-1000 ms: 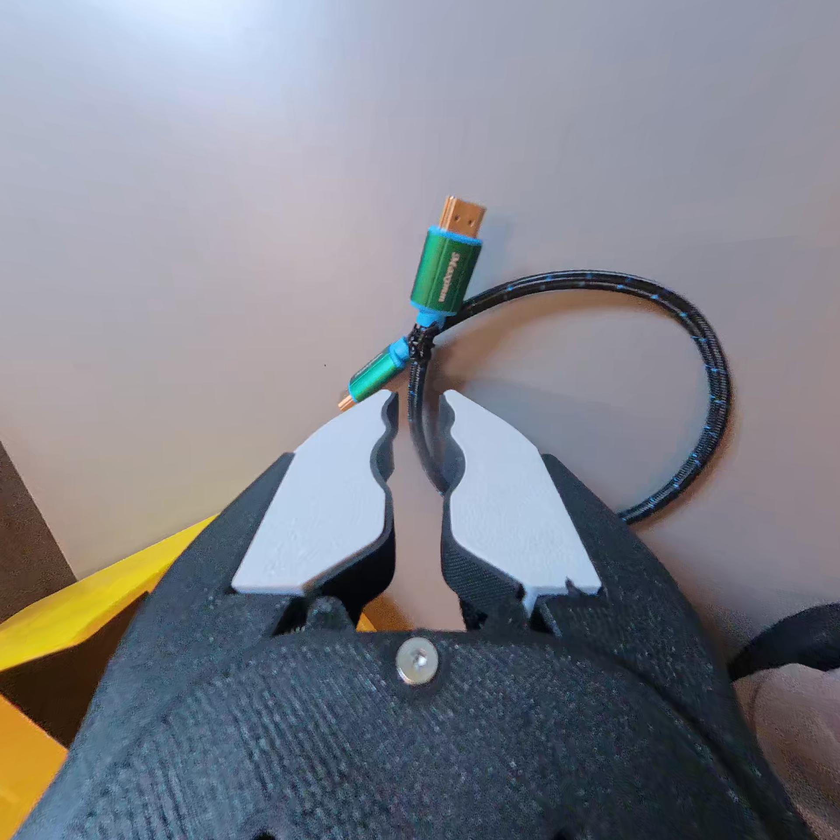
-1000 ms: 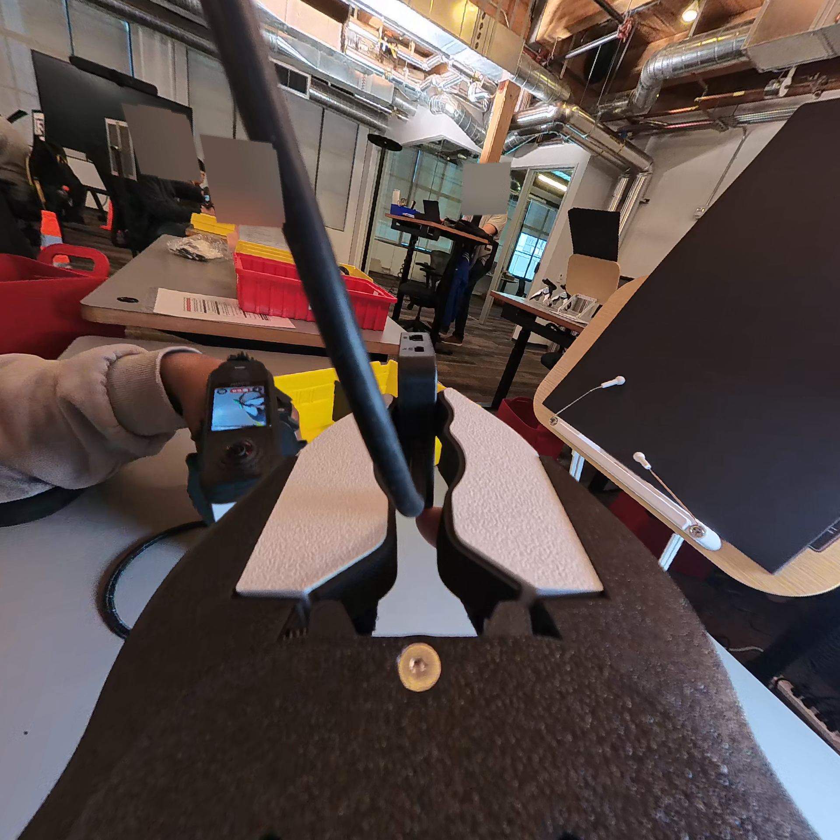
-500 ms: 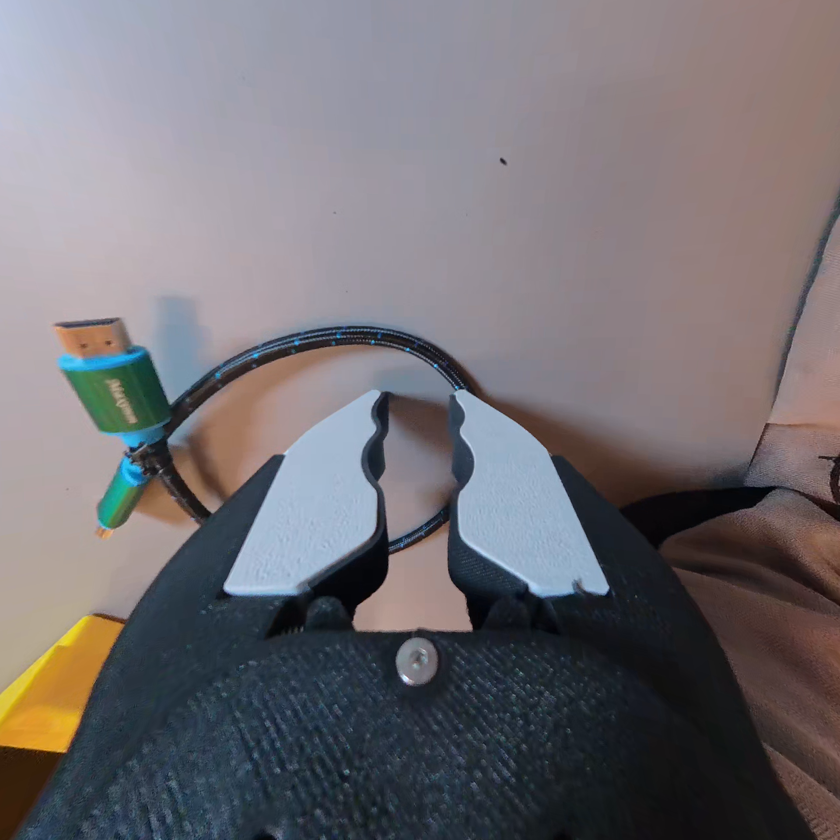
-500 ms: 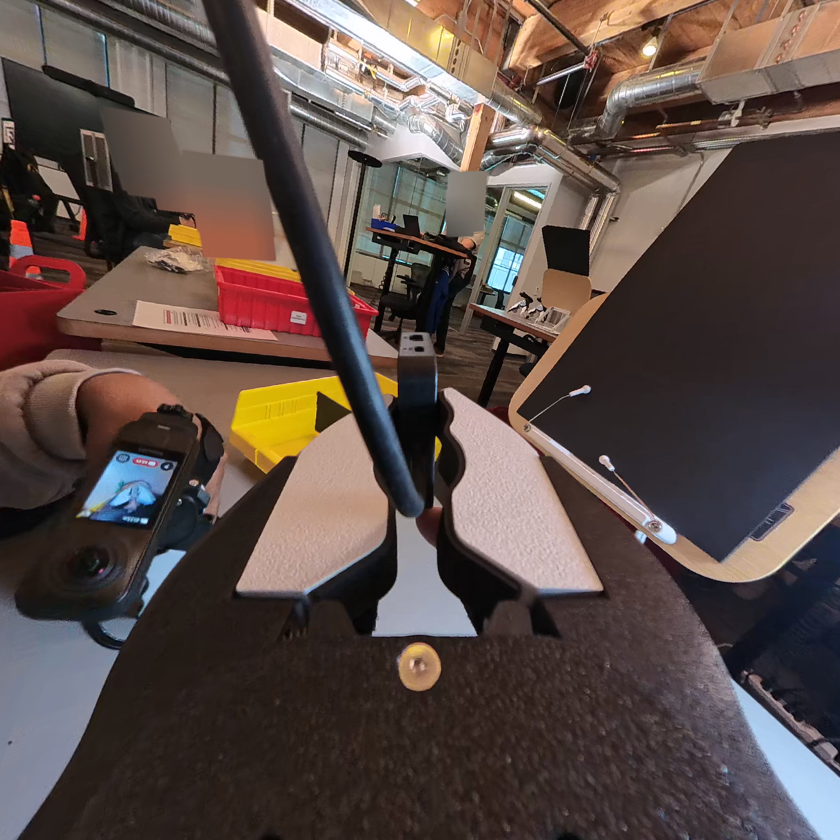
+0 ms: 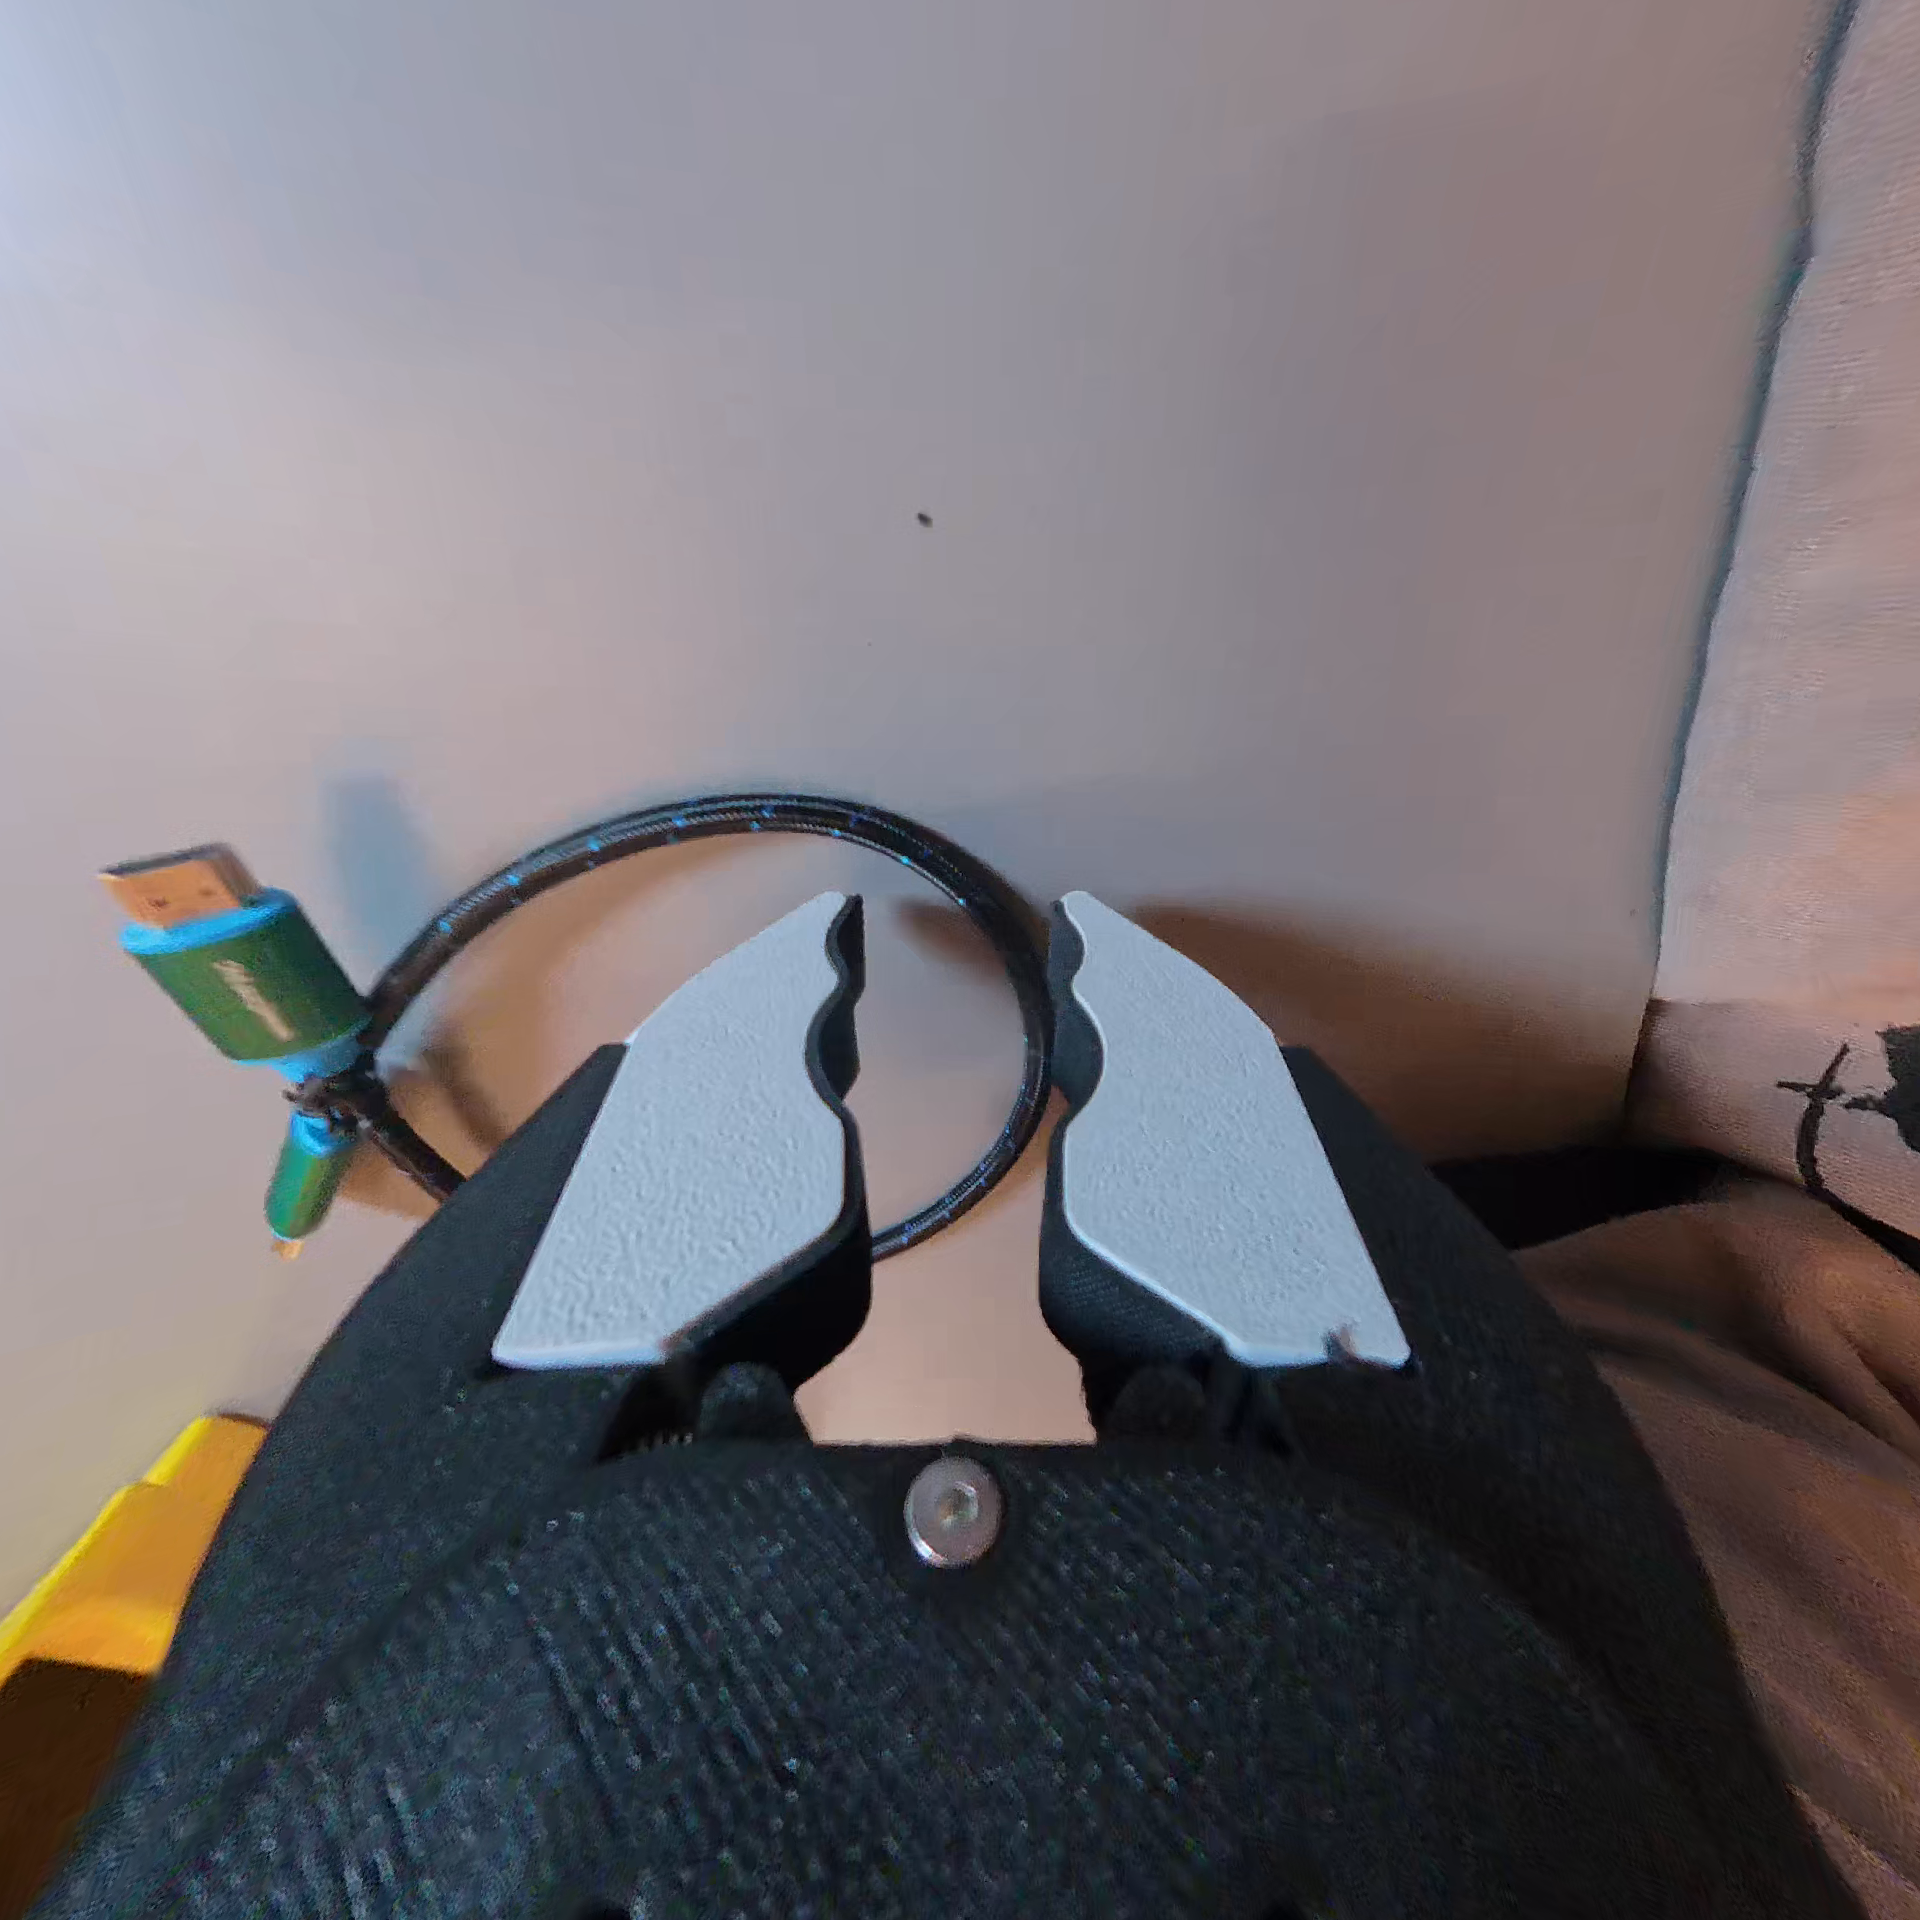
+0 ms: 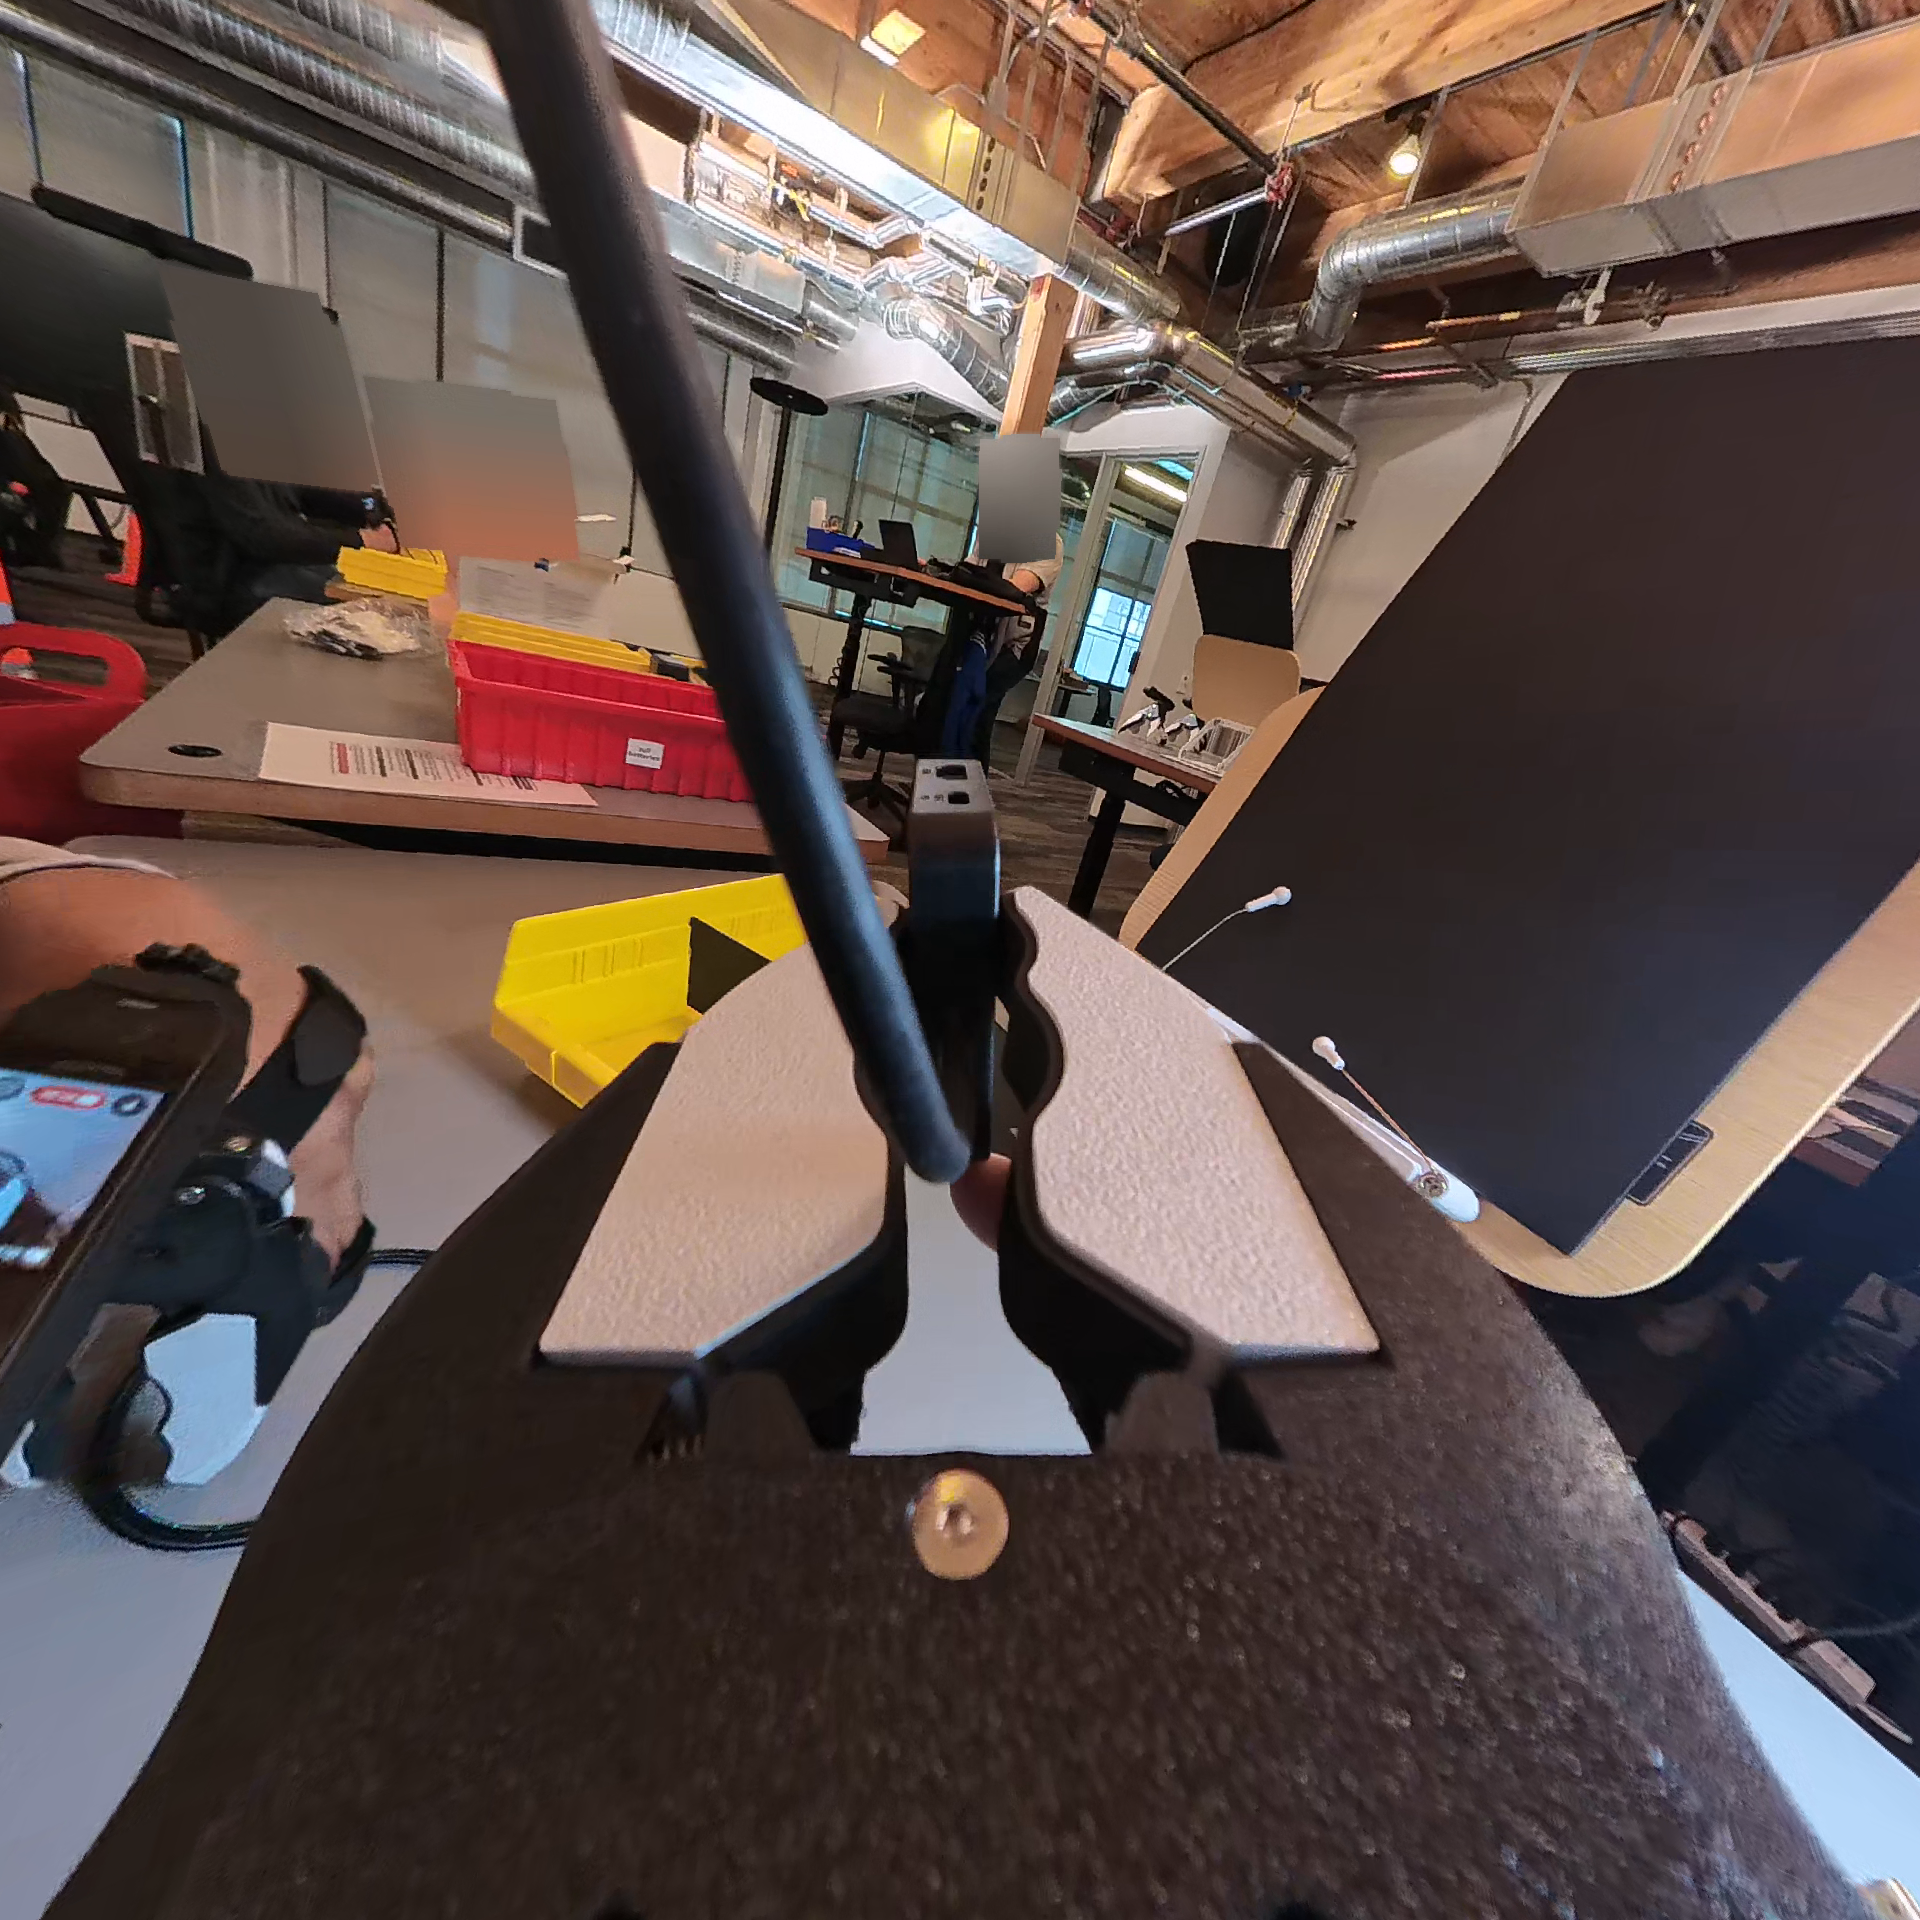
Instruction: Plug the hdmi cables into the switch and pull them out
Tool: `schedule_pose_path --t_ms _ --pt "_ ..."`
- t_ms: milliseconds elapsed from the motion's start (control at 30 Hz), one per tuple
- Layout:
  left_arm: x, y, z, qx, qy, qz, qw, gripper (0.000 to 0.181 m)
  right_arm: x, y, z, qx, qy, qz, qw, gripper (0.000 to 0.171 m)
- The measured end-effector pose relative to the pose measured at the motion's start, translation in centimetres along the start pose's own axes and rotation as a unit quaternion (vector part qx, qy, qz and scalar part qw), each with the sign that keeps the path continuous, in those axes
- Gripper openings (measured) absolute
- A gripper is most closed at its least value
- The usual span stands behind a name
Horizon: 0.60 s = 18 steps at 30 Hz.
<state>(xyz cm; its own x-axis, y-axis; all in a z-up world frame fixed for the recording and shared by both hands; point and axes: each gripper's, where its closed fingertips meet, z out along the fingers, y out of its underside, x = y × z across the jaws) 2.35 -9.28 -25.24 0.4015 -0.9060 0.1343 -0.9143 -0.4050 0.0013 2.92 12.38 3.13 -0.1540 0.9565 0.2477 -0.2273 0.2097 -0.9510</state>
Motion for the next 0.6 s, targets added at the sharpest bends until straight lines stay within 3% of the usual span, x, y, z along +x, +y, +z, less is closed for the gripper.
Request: schedule_pose_path --t_ms 167,367,467,600 --pt "0.9 2.7 1.0 -0.034 -0.062 0.006 0.997 0.037 0.1 0.1 0.0 -0.010 0.007 -0.011 1.000 0.014" --pt "1.4 4.6 1.0 0.036 -0.143 0.021 0.989 0.009 -0.4 -0.5 0.1 0.003 -0.003 -0.005 1.000 0.014" --pt "1.2 5.3 0.8 0.049 -0.172 0.025 0.984 0.007 -0.9 -0.5 0.5 -0.001 -0.008 -0.009 1.000 0.014" --pt "1.4 4.4 -3.4 0.115 -0.215 0.030 0.969 0.007 -1.3 -0.6 0.7 -0.009 -0.009 -0.024 1.000 0.015"
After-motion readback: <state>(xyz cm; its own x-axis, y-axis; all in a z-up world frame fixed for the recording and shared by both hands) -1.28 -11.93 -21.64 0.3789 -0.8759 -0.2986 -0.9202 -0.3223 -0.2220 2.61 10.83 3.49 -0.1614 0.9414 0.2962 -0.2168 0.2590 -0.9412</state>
